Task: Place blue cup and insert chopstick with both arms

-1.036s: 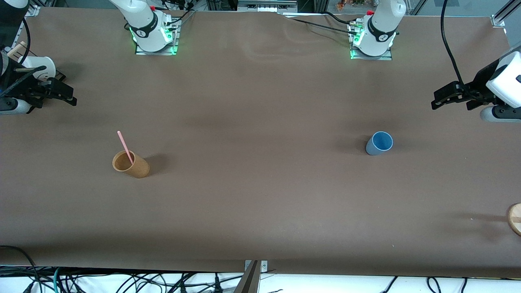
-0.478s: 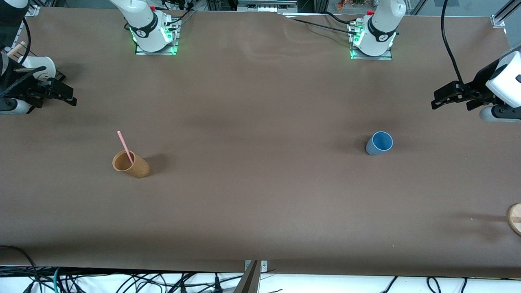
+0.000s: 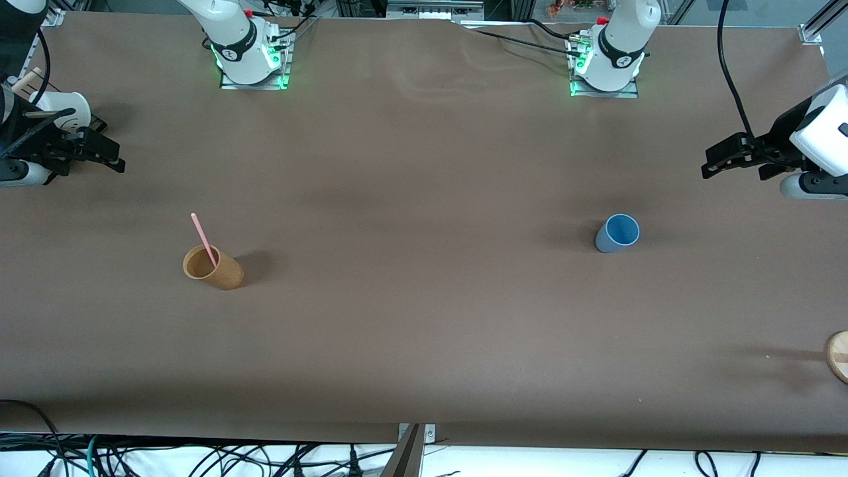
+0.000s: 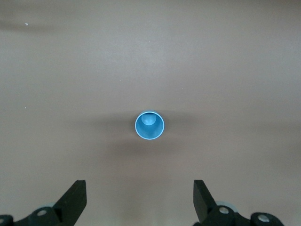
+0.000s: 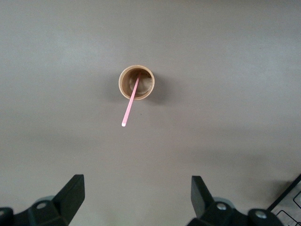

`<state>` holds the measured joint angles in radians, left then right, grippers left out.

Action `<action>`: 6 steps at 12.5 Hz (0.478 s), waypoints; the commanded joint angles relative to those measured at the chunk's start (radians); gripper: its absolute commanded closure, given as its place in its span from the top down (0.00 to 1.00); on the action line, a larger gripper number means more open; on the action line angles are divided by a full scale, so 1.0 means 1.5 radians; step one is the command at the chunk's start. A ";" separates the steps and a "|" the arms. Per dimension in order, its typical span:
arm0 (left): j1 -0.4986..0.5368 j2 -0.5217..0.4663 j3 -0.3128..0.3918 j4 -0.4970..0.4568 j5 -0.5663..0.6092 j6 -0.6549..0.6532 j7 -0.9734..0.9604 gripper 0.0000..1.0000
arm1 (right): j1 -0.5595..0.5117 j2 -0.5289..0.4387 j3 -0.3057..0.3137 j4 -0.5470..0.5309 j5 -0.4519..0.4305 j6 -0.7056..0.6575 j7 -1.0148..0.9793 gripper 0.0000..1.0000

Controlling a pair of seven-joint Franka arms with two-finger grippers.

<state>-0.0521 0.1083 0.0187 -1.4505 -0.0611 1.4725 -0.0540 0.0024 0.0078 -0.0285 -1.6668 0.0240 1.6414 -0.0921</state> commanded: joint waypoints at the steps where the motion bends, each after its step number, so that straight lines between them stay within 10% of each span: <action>1: 0.002 0.004 0.001 0.006 -0.007 -0.004 0.011 1.00 | 0.001 -0.003 0.002 0.001 0.004 0.000 0.007 1.00; 6: 0.006 0.013 0.002 0.006 -0.005 -0.004 0.013 1.00 | 0.019 0.012 0.003 0.004 -0.006 -0.011 0.004 1.00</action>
<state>-0.0500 0.1248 0.0232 -1.4505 -0.0611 1.4725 -0.0539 0.0238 0.0263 -0.0256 -1.6672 0.0237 1.6363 -0.0922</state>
